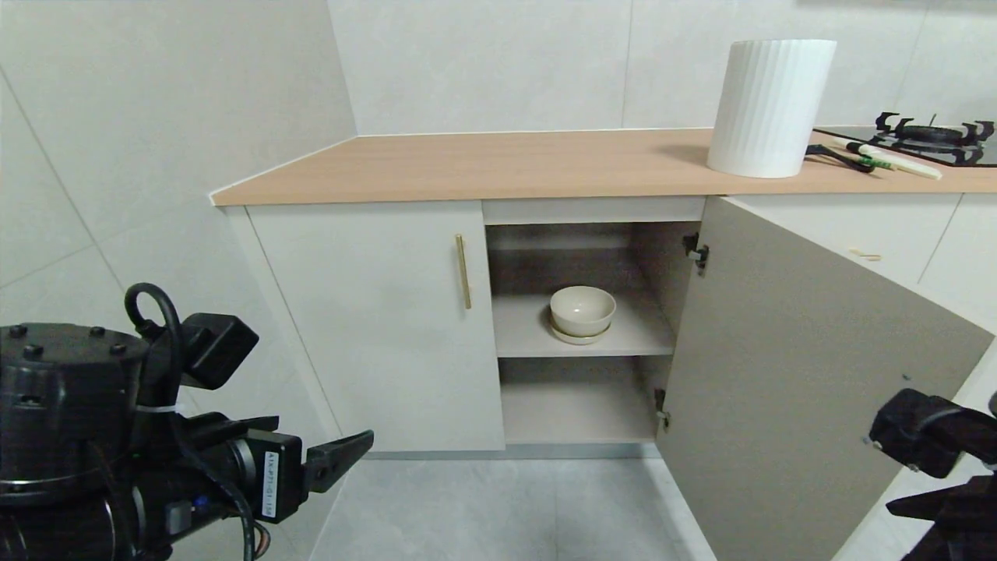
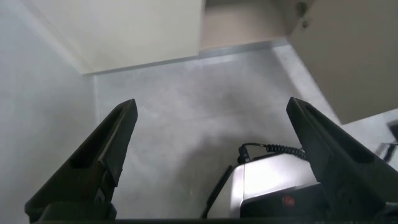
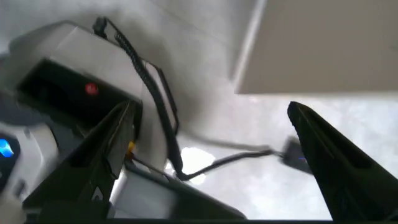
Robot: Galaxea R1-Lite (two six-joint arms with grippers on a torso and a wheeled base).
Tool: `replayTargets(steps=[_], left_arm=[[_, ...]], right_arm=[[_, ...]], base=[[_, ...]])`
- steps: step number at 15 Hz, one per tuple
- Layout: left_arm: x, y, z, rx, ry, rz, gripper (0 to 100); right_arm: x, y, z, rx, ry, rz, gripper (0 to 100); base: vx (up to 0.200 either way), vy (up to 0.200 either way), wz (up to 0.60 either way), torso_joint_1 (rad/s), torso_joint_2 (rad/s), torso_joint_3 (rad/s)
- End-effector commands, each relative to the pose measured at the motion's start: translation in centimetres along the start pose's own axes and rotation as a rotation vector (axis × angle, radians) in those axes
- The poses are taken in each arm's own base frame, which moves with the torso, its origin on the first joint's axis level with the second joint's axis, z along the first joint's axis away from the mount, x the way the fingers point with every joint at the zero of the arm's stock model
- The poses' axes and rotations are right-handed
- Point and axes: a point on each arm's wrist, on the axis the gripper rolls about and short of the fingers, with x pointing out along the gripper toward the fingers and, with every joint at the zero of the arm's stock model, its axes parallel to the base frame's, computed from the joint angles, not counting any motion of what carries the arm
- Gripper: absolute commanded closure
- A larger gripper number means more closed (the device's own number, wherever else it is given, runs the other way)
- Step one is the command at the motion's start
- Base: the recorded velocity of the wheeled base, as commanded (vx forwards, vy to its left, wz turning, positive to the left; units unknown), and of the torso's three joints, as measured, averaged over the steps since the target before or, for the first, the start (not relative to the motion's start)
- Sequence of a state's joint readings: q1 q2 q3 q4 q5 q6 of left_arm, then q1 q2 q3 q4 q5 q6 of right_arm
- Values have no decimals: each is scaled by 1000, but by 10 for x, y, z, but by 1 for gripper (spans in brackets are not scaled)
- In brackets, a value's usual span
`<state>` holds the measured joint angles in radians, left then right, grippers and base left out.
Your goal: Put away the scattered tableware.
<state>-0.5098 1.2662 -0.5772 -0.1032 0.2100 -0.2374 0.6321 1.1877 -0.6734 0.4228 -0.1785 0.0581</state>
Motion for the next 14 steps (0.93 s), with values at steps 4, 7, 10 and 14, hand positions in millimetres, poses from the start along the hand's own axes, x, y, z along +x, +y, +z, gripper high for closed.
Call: replayTargets(steps=[4, 7, 10, 14], left_arm=[[0, 0, 0, -1, 0, 1, 0], [0, 0, -1, 0, 2, 1, 0], [1, 0, -2, 1, 9, 1, 0], [0, 1, -2, 0, 5, 0, 0]], right_arm=[[-26, -6, -13, -31, -60, -8, 0], [-38, -13, -13, -1, -39, -40, 0], [-38, -21, -10, 57, -36, -89, 0], [-39, -50, -10, 128, 1, -252, 0]], base=[[0, -100, 0, 0, 0, 1], [0, 0, 0, 0, 0, 0], [0, 0, 0, 0, 0, 0], [0, 0, 0, 0, 0, 0]])
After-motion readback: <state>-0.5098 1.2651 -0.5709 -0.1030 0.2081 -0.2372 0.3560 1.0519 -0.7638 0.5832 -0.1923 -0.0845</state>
